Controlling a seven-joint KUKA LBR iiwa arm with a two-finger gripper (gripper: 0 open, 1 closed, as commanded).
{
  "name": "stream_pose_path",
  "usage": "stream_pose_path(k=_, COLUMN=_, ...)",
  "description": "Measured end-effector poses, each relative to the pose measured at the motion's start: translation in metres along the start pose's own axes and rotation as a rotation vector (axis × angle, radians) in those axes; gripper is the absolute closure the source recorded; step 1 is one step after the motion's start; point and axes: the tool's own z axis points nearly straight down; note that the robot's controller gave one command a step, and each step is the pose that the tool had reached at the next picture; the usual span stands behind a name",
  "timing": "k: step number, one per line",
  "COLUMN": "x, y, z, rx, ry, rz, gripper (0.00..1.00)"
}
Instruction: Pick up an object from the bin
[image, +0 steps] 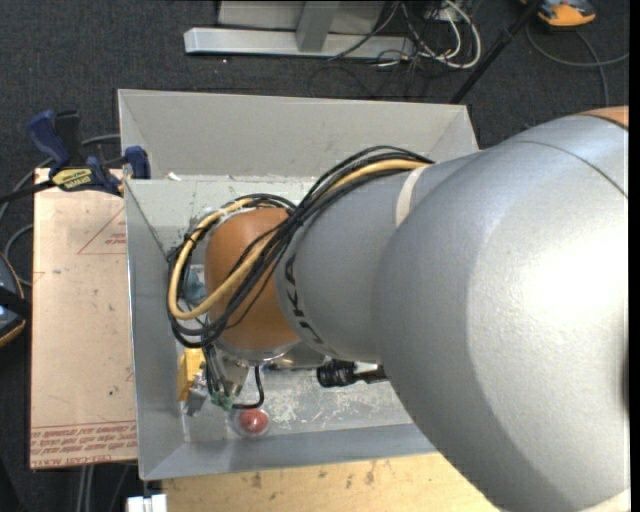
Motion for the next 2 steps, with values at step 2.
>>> stream_pose_path(k=2, x=0.0, y=0.001, z=-0.043, rx=0.001, ry=0.001, rz=-0.004, gripper=1.0)
